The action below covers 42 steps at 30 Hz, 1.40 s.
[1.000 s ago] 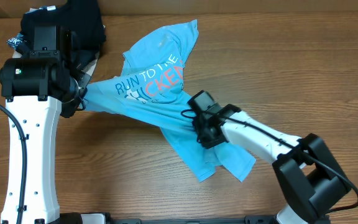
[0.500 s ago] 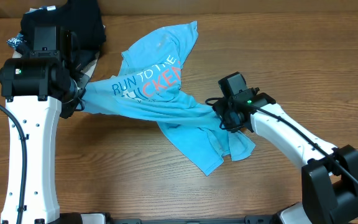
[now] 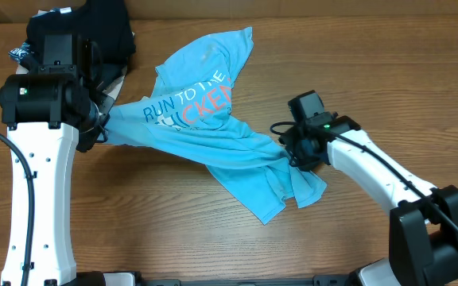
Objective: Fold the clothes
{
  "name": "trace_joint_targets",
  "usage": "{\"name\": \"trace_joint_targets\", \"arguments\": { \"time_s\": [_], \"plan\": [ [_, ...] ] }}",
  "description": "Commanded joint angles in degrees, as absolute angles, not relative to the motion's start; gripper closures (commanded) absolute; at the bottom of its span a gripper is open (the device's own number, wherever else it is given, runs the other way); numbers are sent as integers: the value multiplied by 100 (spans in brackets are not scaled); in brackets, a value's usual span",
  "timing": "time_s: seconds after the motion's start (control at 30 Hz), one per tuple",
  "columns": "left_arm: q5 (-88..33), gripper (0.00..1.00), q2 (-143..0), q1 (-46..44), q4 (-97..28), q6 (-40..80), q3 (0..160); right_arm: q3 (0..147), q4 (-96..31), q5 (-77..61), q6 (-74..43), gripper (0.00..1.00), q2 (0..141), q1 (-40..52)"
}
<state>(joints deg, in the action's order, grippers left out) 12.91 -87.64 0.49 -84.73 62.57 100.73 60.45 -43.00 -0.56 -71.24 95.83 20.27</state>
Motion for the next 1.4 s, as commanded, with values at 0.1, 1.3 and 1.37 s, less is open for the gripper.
{"name": "trace_joint_targets", "arguments": {
  "time_s": [0.1, 1.3, 1.37],
  "plan": [
    [1520, 92, -8635, 78, -8506, 6173, 10228, 6158, -5081, -314, -7371, 48, 8715, 1015],
    [1339, 92, -8648, 73, -8525, 6171, 10228, 3782, -4737, -1865, -6292, 32, 7662, 1098],
    [1330, 92, -8648, 73, -8525, 6171, 10228, 3782, -4613, -1745, -5793, 20, 7662, 1098]
  ]
}}
